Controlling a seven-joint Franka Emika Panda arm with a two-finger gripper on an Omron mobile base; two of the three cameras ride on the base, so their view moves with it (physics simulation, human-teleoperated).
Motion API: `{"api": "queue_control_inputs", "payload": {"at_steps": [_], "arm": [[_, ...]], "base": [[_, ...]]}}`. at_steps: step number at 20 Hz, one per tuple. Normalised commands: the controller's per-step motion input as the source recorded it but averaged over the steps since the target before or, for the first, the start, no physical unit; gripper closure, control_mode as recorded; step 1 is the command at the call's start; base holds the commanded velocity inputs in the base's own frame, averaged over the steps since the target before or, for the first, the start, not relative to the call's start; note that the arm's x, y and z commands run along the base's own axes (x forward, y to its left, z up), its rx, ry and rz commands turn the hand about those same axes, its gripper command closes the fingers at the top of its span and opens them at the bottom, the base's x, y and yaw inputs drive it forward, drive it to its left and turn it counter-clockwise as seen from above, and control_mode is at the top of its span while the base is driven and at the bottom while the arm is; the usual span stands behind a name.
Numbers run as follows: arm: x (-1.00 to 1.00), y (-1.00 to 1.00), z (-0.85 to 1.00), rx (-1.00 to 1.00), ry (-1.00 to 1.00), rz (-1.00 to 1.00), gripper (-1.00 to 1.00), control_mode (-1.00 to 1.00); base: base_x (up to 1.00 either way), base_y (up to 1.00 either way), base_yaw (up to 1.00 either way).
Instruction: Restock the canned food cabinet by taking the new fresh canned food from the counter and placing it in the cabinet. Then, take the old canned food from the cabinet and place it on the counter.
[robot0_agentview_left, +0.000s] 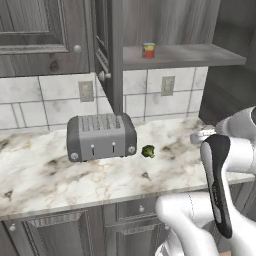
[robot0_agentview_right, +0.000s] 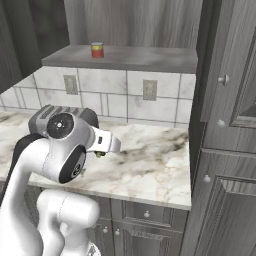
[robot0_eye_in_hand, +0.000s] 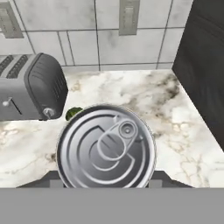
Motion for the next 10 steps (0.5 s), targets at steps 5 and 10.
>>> {"api": "queue_control_inputs", "payload": {"at_steps": [5, 10], "arm": [[-0.13, -0.04, 1.0, -0.1, -0.52, 0.0, 1.0, -1.0], [0.0, 0.0, 1.0, -0.14, -0.27, -0.05, 1.0, -1.0]], "base": [[0.0, 0.0, 0.0], [0.0, 0.0, 0.0]]}}
